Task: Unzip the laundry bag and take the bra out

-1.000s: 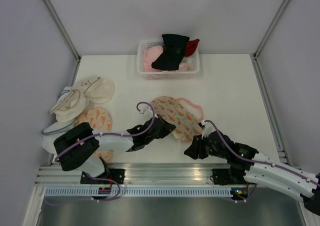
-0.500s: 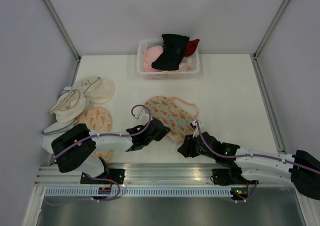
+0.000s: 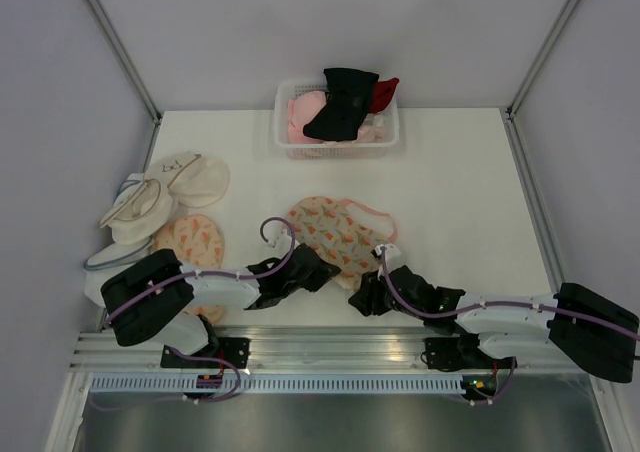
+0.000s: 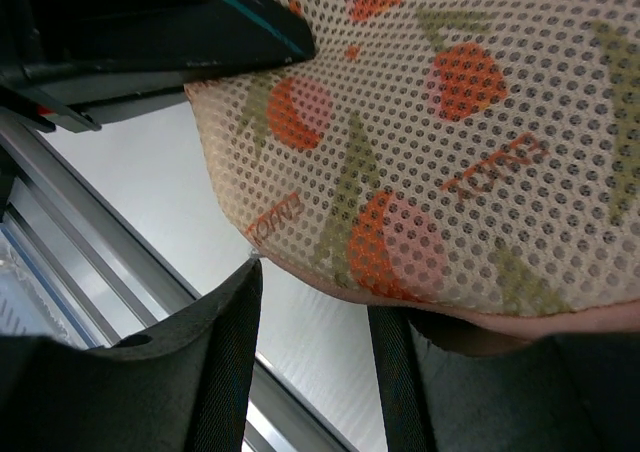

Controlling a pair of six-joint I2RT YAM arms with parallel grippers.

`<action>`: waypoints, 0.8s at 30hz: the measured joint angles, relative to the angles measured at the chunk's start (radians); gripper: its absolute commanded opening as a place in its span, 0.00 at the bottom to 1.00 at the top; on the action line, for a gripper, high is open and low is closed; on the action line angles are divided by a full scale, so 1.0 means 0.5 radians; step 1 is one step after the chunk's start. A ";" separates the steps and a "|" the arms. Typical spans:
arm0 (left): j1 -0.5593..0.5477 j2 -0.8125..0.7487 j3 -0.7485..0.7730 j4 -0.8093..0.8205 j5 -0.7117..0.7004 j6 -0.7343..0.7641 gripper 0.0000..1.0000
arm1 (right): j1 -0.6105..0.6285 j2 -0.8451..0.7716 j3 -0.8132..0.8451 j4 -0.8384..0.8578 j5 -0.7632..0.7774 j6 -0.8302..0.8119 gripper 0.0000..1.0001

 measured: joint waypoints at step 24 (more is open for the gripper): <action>0.008 0.253 -0.051 0.317 0.170 -0.132 0.02 | 0.095 0.057 0.057 0.073 0.284 -0.058 0.01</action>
